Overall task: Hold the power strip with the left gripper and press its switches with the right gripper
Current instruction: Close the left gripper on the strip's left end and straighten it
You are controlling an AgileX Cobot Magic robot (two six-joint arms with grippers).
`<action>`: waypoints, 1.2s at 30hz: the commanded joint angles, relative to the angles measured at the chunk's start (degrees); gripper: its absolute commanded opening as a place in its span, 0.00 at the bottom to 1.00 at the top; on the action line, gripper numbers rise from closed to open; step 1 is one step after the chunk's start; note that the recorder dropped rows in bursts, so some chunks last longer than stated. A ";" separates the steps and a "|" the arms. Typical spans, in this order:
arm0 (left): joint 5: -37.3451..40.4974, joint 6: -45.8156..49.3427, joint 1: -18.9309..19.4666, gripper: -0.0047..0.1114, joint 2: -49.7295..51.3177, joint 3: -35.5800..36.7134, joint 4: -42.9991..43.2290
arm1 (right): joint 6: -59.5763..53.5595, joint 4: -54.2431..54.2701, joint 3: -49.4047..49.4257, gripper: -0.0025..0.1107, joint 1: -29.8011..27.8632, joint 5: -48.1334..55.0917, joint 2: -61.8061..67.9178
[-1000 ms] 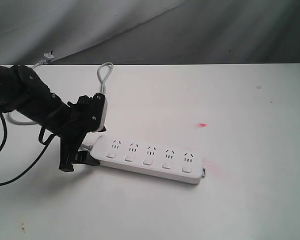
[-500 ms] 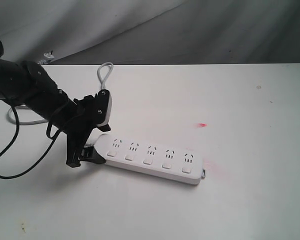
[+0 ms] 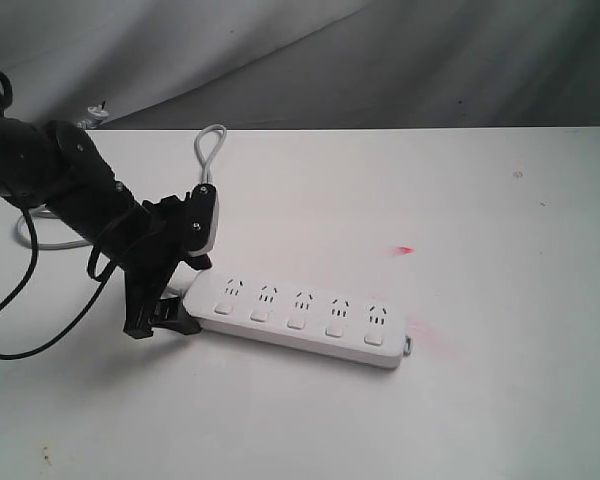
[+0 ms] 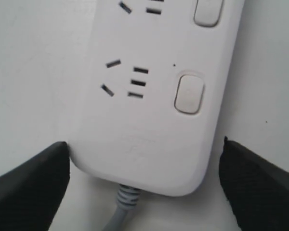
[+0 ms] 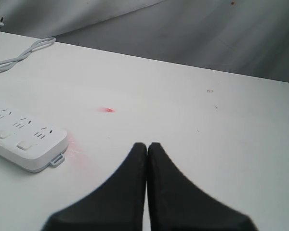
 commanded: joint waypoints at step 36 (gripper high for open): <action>7.32 -4.50 0.08 0.65 0.38 -0.28 -3.11 | 0.21 0.18 0.21 0.02 -0.37 -0.07 -0.30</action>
